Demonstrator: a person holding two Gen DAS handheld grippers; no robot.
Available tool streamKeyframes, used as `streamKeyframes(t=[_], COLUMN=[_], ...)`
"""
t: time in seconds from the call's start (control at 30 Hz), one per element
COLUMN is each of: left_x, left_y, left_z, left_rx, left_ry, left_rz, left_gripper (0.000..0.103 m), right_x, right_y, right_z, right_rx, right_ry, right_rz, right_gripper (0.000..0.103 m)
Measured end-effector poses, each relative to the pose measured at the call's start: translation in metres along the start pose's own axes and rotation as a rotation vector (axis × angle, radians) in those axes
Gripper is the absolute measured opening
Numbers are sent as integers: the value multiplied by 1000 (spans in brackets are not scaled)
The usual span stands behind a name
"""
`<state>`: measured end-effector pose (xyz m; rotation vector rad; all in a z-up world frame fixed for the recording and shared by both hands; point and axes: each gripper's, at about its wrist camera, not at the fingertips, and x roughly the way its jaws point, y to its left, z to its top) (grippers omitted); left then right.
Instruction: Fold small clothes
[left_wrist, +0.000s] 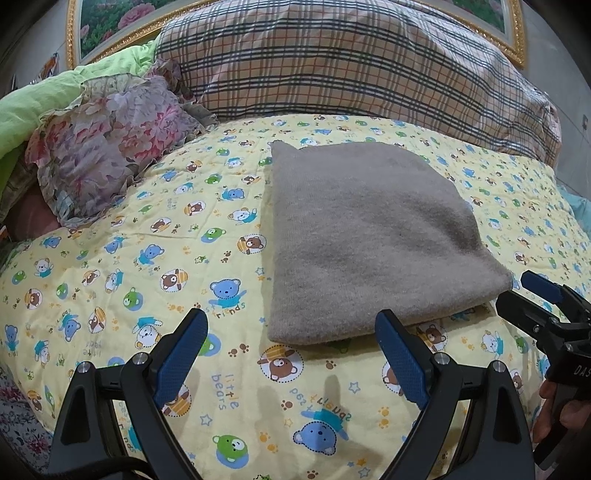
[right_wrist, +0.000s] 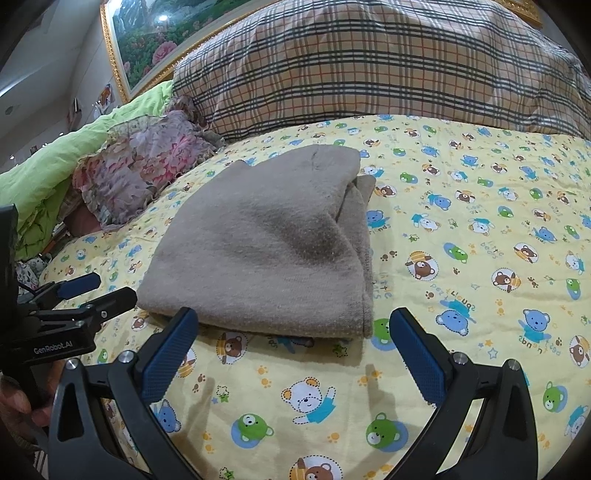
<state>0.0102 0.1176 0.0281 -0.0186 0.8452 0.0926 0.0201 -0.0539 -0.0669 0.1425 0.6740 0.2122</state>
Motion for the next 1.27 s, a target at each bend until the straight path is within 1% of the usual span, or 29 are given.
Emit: streamKeyframes(t=[0.4,0.7,1.13,1.27], left_x=[-1,-1,-4,0], left_y=[-4,-2,-4,-5], left_z=[2,4,13,15], left_rx=[12,1,11,11], left_ry=[-4,4,-16,0], left_rz=[-4,-17,-16,-20], left_gripper=[92,92,92,92], right_x=[0,-2,-3,-1], right_y=[-1,-4,-9,-13], right_z=[4,6,11,16], right_rx=[-4,1,4,5], right_ry=[-5,-12,-18,-15], right_rz=[2,1,1,13], right_gripper=[103,103,103,103])
